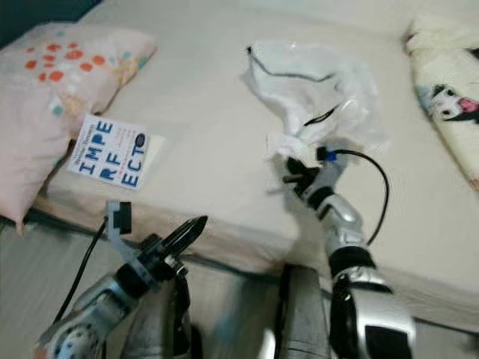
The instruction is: Clean up the room
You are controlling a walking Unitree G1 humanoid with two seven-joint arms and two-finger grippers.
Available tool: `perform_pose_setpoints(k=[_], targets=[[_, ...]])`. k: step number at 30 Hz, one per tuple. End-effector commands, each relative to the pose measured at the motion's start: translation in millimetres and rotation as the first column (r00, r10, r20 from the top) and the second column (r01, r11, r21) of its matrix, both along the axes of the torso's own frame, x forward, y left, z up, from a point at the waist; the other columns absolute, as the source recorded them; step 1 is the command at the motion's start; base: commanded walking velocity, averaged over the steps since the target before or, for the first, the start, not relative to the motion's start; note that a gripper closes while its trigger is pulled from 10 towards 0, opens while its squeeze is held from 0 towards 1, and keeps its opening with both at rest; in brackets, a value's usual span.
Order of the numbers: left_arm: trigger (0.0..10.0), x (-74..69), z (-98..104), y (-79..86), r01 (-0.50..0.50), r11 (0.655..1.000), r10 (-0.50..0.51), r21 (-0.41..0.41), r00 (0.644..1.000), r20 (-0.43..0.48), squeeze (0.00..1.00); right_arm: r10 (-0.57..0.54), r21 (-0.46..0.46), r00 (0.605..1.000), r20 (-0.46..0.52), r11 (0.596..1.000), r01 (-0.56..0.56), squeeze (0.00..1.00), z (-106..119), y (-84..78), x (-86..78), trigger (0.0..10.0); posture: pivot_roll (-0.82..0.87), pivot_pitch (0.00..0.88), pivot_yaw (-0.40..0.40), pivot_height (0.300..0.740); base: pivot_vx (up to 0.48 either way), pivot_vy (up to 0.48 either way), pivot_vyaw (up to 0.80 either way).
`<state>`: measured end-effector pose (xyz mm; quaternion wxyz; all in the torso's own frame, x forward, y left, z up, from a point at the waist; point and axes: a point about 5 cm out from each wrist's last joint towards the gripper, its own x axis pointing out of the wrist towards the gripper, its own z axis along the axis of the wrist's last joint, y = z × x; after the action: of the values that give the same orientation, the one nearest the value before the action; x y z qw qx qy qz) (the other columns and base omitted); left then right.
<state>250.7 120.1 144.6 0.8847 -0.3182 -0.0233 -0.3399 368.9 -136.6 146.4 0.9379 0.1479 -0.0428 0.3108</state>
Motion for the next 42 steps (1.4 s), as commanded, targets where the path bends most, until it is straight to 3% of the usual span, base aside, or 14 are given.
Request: perform_pose_setpoints(k=[1,2,4,7,8,9,11,14,18,22,27,36,42], targets=[[10.0,2.6,-8.3,-1.9,-0.005,1.000,0.005,-0.005,1.000,-0.017,0.00,0.133,0.034,0.991,-0.026,0.991,-0.132,0.00,-8.7,18.4,-11.4,0.0,0.06,0.160,-0.050,0.579,0.000,0.000,0.00],[10.0,8.9,-10.6,-3.1,-0.015,1.000,0.015,0.005,1.000,-0.011,0.00,0.193,0.063,0.981,-0.032,0.980,-0.191,0.00,-13.8,32.4,-19.3,0.0,0.05,0.122,-0.055,0.579,0.000,0.000,0.00],[10.0,22.0,-14.0,-2.2,-0.054,0.998,0.054,0.018,0.999,-0.005,0.00,0.193,0.073,0.978,-0.079,0.979,-0.188,0.00,-30.1,51.1,-30.6,0.0,0.03,0.078,-0.053,0.579,0.000,0.000,0.00],[10.0,31.9,-16.7,-0.8,-0.086,0.996,0.086,0.032,0.996,-0.005,0.00,0.152,0.082,0.982,-0.115,0.986,-0.143,0.00,-39.9,57.9,-33.9,0.0,0.02,0.048,-0.050,0.579,0.000,0.000,0.00],[10.0,36.5,-23.2,0.8,-0.111,0.990,0.114,0.088,0.993,-0.019,0.00,0.126,0.071,0.982,-0.142,0.991,-0.117,0.00,-46.8,56.7,-34.8,0.0,0.01,0.019,-0.044,0.579,0.000,0.000,0.00],[10.0,36.5,-23.2,0.8,-0.111,0.990,0.114,0.088,0.993,-0.019,0.00,0.126,0.071,0.982,-0.142,0.991,-0.117,0.00,-46.8,56.7,-34.8,0.0,0.01,0.019,-0.044,0.579,0.000,0.000,0.00],[10.0,43.2,-41.6,6.8,-0.164,0.964,0.179,0.209,0.982,-0.055,0.00,0.067,0.049,0.972,-0.225,0.997,-0.058,0.00,-60.7,49.0,-34.6,0.0,0.00,0.000,-0.040,0.589,0.000,0.000,0.00],[10.0,38.8,-82.0,24.4,-0.214,0.893,0.287,0.395,0.949,-0.134,0.00,-0.042,-0.019,0.956,-0.289,0.999,0.038,0.00,-74.7,29.0,-33.7,0.0,0.00,0.000,-0.032,0.609,0.000,0.000,0.00],[10.0,32.1,-99.2,35.0,-0.226,0.882,0.323,0.413,0.929,-0.181,0.00,-0.054,-0.024,0.953,-0.297,0.999,0.049,0.00,-73.0,22.9,-35.0,0.0,0.00,0.000,-0.037,0.619,0.000,0.000,0.00],[10.0,15.6,-123.1,51.2,-0.236,0.877,0.359,0.418,0.901,-0.245,0.00,-0.052,-0.022,0.957,-0.285,0.999,0.048,0.00,-67.6,19.0,-35.7,0.0,0.01,0.000,-0.044,0.634,0.000,0.000,0.00],[10.0,3.1,-140.4,56.1,-0.232,0.872,0.374,0.431,0.884,-0.280,0.00,0.058,-0.006,0.972,-0.228,0.998,-0.061,0.00,-57.8,32.1,-35.4,0.0,0.01,0.000,-0.044,0.654,0.000,0.000,0.00],[10.0,2.7,-154.9,52.0,-0.204,0.855,0.377,0.477,0.876,-0.302,0.00,0.052,-0.049,0.968,-0.244,0.997,-0.066,0.00,-60.5,36.0,-33.7,0.0,0.00,0.000,-0.037,0.679,0.000,0.000,0.00],[10.0,7.5,-157.6,44.2,-0.185,0.856,0.364,0.483,0.878,-0.310,0.00,-0.044,-0.216,0.941,-0.337,0.976,-0.032,0.00,-86.9,26.0,-40.5,0.0,0.00,0.000,-0.037,0.709,0.000,0.000,0.00]])
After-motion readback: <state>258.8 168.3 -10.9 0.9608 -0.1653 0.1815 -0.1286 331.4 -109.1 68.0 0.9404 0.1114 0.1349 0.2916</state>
